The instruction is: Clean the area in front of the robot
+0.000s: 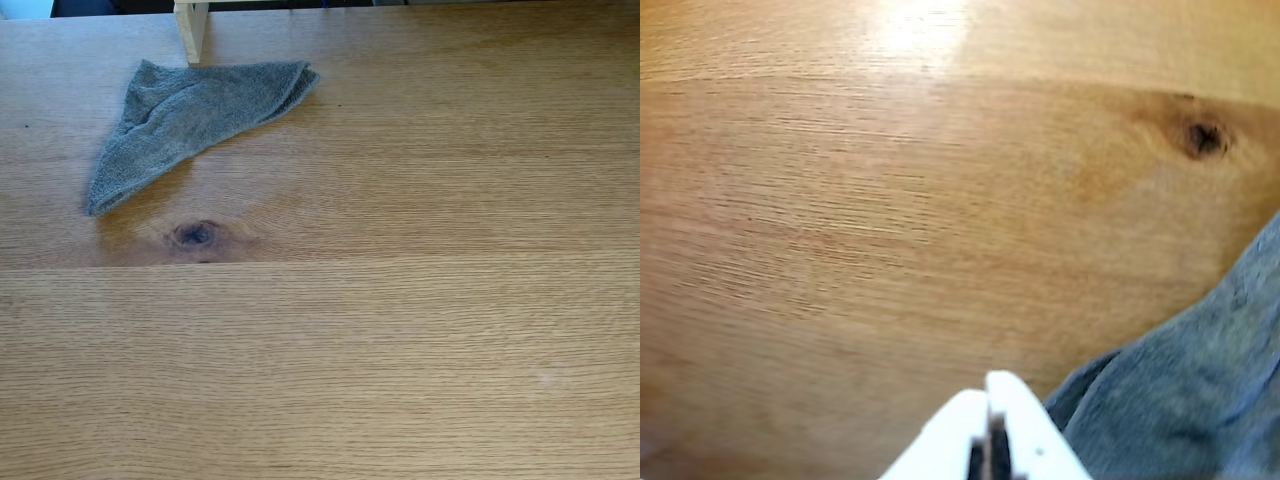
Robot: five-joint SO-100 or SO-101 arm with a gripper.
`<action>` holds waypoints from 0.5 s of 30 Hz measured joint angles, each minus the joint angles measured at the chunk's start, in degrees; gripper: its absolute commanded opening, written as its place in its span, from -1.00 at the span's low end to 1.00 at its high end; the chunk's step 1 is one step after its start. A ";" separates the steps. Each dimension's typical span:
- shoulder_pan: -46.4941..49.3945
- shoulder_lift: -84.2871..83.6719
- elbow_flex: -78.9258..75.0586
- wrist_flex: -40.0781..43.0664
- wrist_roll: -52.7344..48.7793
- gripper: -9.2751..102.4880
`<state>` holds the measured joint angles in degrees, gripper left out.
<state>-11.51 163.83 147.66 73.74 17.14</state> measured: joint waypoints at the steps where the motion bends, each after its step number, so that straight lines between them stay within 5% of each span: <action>1: 0.70 3.60 4.66 -1.85 -1.49 -0.84; 8: 6.94 18.72 35.33 -8.44 -11.95 -0.84; 15: 7.56 24.61 38.50 -1.93 -13.62 -0.83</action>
<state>-3.96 188.44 186.15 71.81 3.52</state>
